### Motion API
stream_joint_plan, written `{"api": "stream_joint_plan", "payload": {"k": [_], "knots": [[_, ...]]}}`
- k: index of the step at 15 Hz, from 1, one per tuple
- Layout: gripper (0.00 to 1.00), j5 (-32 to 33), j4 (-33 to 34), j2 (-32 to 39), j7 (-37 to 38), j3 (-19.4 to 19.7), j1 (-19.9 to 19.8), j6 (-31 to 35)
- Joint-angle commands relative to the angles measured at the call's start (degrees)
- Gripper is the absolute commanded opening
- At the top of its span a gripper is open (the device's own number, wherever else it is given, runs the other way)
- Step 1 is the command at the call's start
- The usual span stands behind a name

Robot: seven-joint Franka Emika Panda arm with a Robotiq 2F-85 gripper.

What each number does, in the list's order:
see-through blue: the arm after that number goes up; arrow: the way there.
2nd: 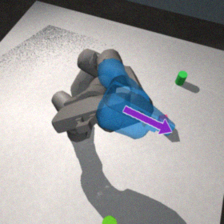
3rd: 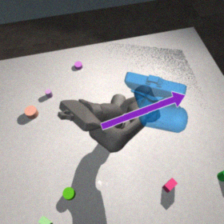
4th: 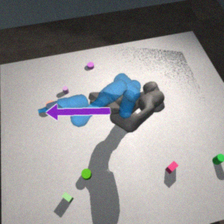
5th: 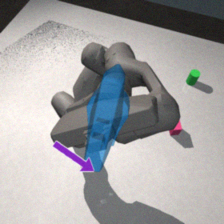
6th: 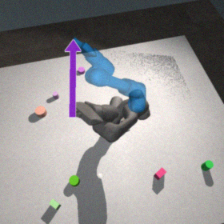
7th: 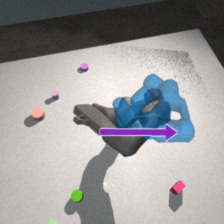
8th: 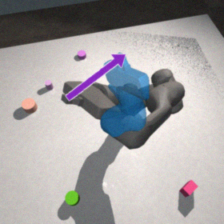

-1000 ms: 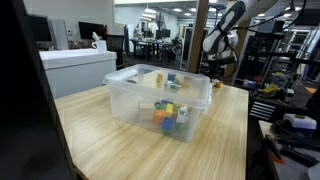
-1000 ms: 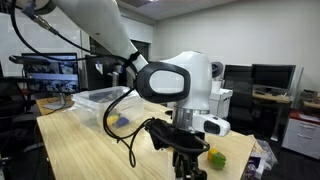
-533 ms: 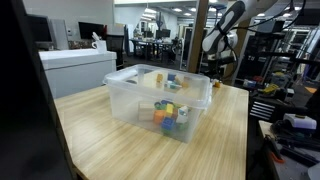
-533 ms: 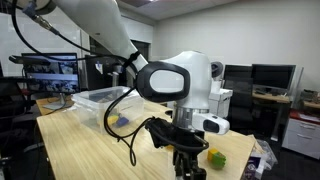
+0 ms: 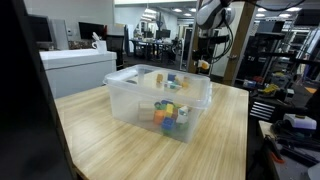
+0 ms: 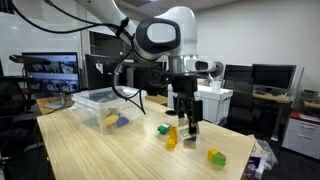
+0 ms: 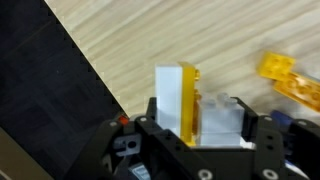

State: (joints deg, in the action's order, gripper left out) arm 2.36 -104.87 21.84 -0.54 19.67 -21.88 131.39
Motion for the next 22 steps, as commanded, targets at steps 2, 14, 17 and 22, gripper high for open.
{"api": "stream_joint_plan", "payload": {"k": [2,14,17,22], "knots": [[0.46,0.4,-4.0,-11.4,-0.7,-4.2,5.3,-2.1],[0.46,-3.3,-17.4,-29.7,-10.6,-18.2,21.4,-7.9],[0.93,-3.5,-17.4,-30.1,-14.2,-18.3,22.5,-11.3],[1.0,-3.6,-13.9,-29.2,-18.0,-15.9,21.1,-15.6]]}}
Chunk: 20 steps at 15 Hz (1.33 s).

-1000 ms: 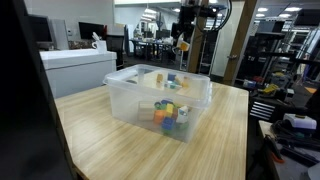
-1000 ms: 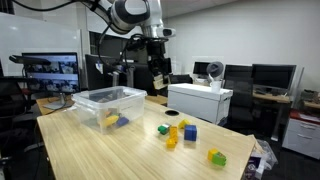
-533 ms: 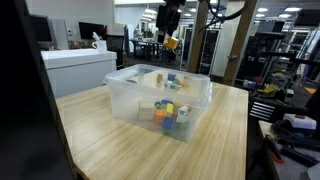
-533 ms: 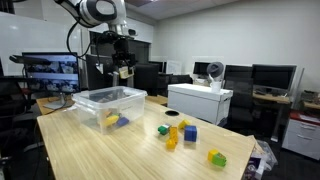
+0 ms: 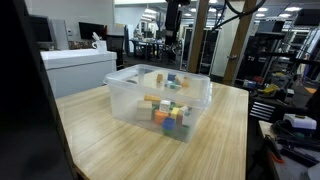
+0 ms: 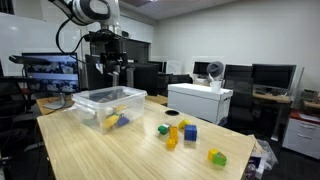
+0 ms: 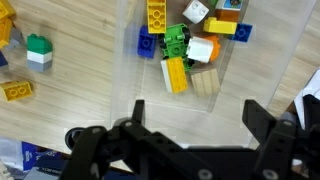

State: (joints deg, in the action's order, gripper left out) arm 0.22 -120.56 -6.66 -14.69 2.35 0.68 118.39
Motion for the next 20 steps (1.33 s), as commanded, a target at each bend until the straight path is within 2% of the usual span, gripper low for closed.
{"api": "stream_joint_plan", "payload": {"k": [1,3,8,9,12,16,17,20], "knots": [[1.0,-1.2,2.9,-0.5,-5.7,2.5,-2.2,-2.3],[1.0,-0.6,5.5,0.4,-10.9,5.3,-4.1,-2.0],[1.0,0.1,7.1,9.1,-26.1,11.2,-9.7,5.2],[1.0,-0.3,7.6,13.1,-31.0,12.4,-12.2,7.4],[1.0,-0.9,8.8,19.4,-36.0,12.6,-15.9,10.2],[1.0,-0.9,14.8,29.4,-42.0,10.8,-21.5,11.9],[1.0,-1.1,19.1,34.3,-44.5,9.1,-23.7,11.8],[1.0,-3.9,23.5,38.3,-50.4,5.6,-27.1,9.4]]}}
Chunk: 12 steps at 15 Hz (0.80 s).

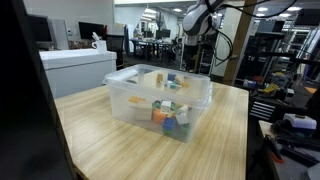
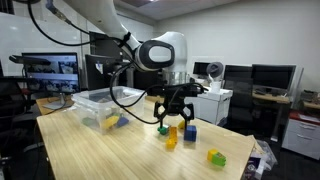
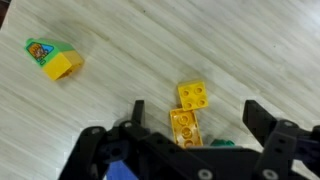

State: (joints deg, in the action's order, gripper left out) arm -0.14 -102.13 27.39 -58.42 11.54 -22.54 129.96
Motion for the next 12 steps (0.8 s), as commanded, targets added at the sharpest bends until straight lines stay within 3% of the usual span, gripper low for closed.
{"api": "stream_joint_plan", "payload": {"k": [1,4,12], "knots": [[1.0,-4.9,6.5,5.7,-9.1,-5.0,-5.2,-3.2],[1.0,-7.6,10.4,9.3,-14.8,-7.0,-7.5,-6.7],[1.0,-7.6,18.0,14.8,-19.2,-7.8,-8.2,-11.5]]}}
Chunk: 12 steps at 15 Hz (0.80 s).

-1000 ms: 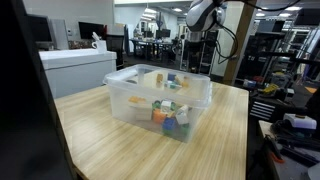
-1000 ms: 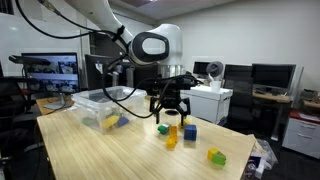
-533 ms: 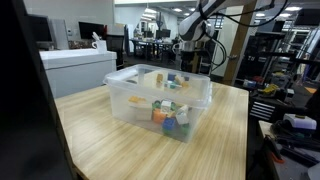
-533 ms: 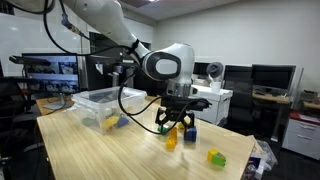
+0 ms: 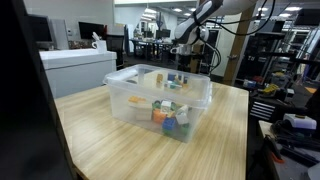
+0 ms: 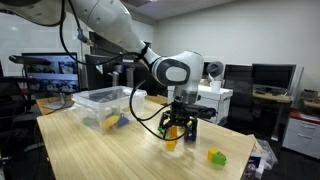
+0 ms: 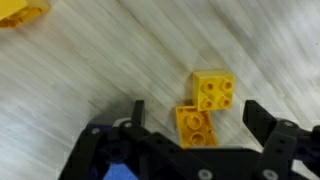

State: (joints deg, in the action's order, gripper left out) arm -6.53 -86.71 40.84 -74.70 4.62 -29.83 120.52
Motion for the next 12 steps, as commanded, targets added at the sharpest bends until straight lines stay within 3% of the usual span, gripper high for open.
{"api": "stream_joint_plan", "payload": {"k": [1,4,5,8,12], "knots": [[1.0,-1.1,2.8,1.5,-3.1,-0.9,-0.8,-2.3],[0.99,0.1,2.5,1.4,-1.3,0.1,0.3,-2.8],[0.81,0.3,2.2,1.3,-1.2,0.2,0.4,-2.8],[0.66,1.1,1.1,0.8,-0.3,0.9,1.0,-2.1],[0.37,3.1,0.3,0.7,2.1,2.6,2.5,-1.3]]}}
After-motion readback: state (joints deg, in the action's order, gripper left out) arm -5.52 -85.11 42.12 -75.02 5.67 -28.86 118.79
